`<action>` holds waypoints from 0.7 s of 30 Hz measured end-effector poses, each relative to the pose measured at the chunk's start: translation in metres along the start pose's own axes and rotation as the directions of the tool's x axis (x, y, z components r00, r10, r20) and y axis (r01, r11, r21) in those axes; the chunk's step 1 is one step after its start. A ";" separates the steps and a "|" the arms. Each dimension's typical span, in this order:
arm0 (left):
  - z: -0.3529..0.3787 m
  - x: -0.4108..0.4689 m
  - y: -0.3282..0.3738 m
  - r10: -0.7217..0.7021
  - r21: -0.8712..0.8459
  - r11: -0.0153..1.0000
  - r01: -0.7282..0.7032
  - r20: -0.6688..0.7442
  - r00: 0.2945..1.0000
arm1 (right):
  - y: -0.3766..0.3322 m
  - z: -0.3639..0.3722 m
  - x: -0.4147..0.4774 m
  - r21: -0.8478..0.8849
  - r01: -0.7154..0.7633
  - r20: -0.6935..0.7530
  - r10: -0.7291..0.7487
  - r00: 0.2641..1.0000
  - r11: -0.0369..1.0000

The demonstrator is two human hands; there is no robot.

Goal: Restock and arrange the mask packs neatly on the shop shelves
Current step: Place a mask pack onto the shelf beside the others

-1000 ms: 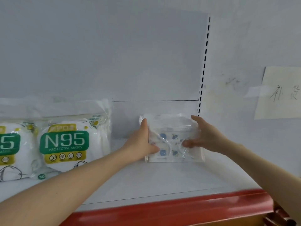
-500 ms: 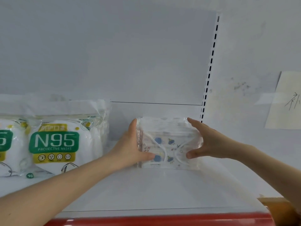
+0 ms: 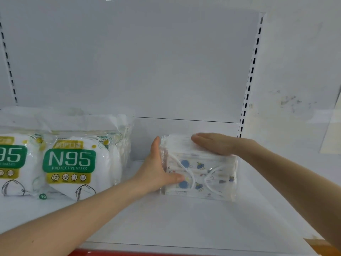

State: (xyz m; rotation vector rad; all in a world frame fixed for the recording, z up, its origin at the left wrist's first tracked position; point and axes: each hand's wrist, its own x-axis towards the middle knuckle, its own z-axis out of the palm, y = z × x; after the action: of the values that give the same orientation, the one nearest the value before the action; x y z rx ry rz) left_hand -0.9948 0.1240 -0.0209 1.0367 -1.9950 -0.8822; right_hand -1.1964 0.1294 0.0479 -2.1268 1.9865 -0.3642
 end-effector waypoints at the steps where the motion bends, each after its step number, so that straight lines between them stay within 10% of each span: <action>1: 0.001 0.000 -0.001 -0.005 -0.009 1.000 0.005 -0.003 1.000 | 0.001 0.002 0.003 -0.002 -0.016 0.051 0.016 0.999 1.000; 8: 0.001 0.003 -0.009 -0.030 -0.070 0.997 0.031 0.013 0.999 | -0.003 0.004 0.010 -0.008 0.014 0.095 -0.013 0.995 1.000; 14: 0.000 0.010 -0.011 -0.059 -0.072 0.995 0.064 0.075 0.995 | 0.020 -0.002 -0.021 0.411 0.138 -0.330 0.006 0.944 0.901; 21: 0.002 0.014 -0.015 -0.058 -0.163 0.984 0.072 0.089 0.994 | 0.061 0.037 -0.063 0.625 0.023 -0.075 0.030 0.997 0.780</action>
State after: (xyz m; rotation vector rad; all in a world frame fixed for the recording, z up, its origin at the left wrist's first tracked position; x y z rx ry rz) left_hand -0.9966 0.1057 -0.0298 0.9891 -1.9270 -1.1238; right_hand -1.2462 0.1878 -0.0089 -1.6875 1.5831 -0.9737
